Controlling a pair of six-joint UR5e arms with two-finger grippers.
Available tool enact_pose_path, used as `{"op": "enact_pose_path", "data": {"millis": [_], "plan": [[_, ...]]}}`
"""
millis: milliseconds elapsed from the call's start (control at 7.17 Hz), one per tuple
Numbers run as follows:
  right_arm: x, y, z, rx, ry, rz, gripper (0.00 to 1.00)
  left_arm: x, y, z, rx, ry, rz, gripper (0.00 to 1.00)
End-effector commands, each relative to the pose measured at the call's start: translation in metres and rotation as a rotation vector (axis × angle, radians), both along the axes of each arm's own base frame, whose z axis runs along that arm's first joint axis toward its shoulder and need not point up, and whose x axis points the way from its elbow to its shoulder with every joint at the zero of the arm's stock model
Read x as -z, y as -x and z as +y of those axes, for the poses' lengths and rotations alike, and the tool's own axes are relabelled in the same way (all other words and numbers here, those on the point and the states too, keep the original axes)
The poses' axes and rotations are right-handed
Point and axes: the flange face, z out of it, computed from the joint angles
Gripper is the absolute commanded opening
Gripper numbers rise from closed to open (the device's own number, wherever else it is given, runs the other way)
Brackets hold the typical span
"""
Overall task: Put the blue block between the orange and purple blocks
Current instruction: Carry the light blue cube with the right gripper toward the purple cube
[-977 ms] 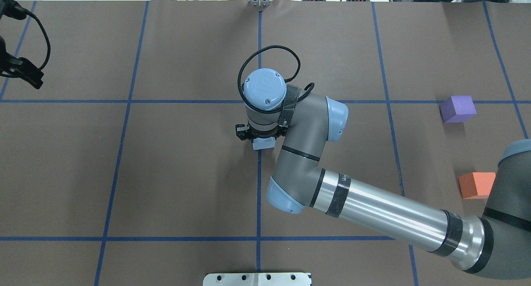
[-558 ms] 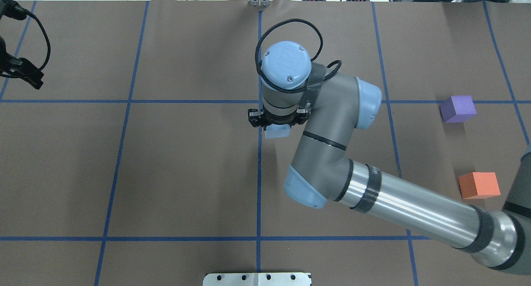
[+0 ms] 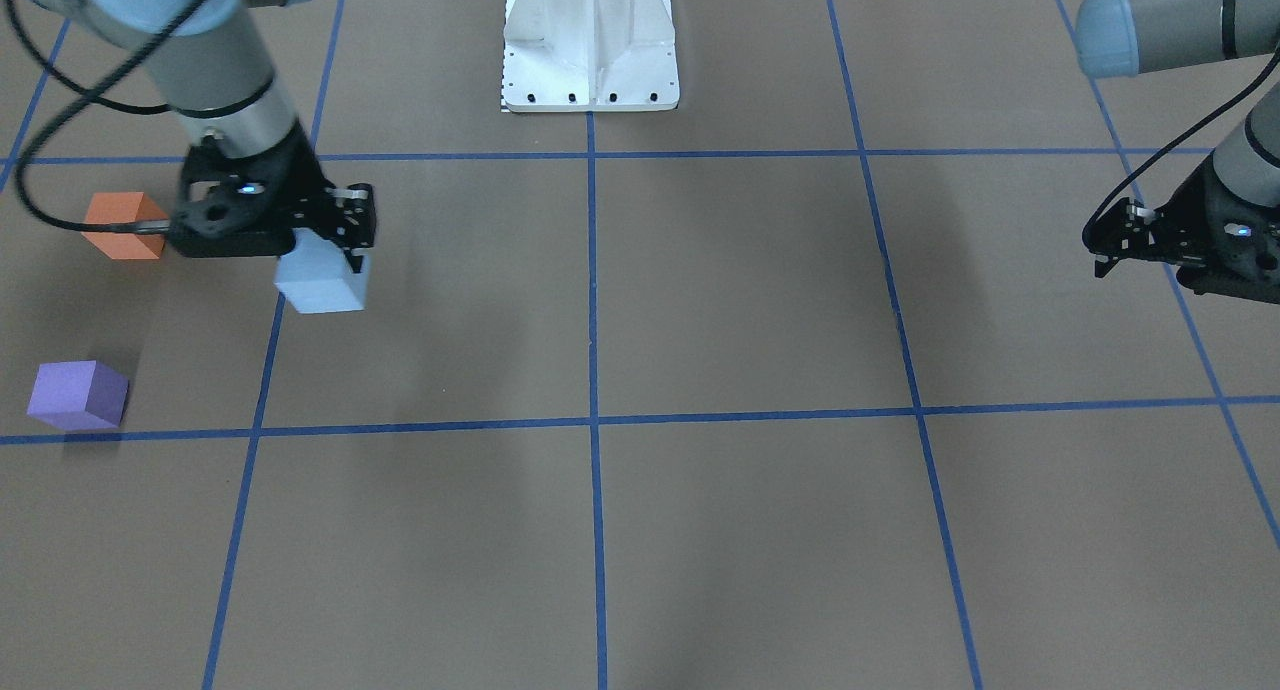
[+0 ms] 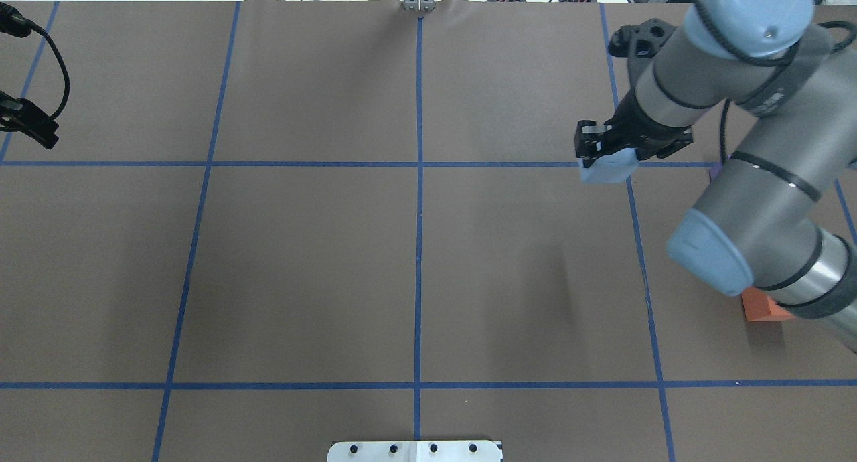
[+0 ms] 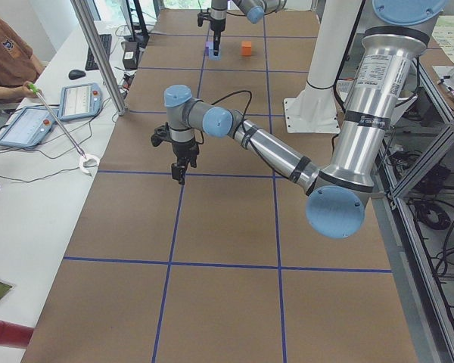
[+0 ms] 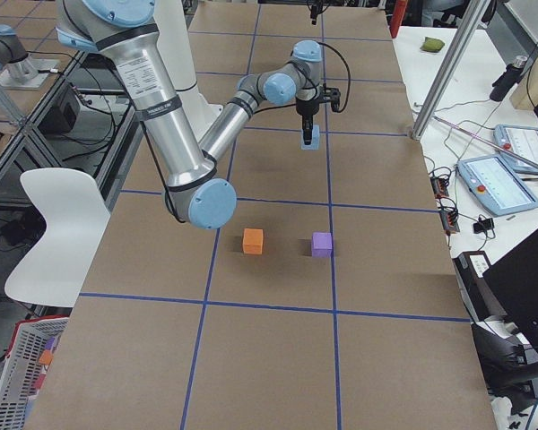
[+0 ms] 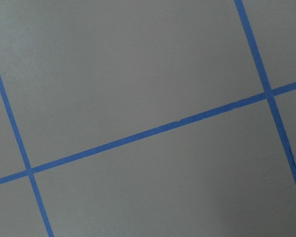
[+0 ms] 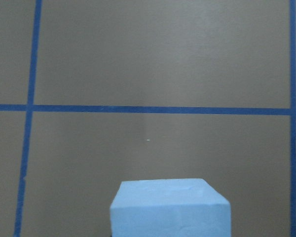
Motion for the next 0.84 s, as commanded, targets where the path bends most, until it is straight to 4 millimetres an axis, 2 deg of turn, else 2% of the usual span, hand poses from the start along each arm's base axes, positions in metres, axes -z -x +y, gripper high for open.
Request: {"op": "enact_pose_path", "data": {"millis": [0,140,419,698], "plan": [[-0.095,-0.107,0.0,0.047,0.01,0.055,0.0,0.002,0.001,0.001,0.0,-0.006,0.002,1.0],[-0.128,-0.129,0.005,0.061,0.034,0.08,0.0,0.004,0.001,0.002,0.0,-0.008,0.003,1.0],[-0.176,-0.124,-0.003,0.064,0.132,0.118,0.0,0.006,0.001,0.003,0.0,-0.012,0.005,1.0],[-0.221,-0.126,0.001,0.065,0.148,0.121,0.0,0.008,0.0,0.003,0.0,-0.014,0.007,1.0]]}}
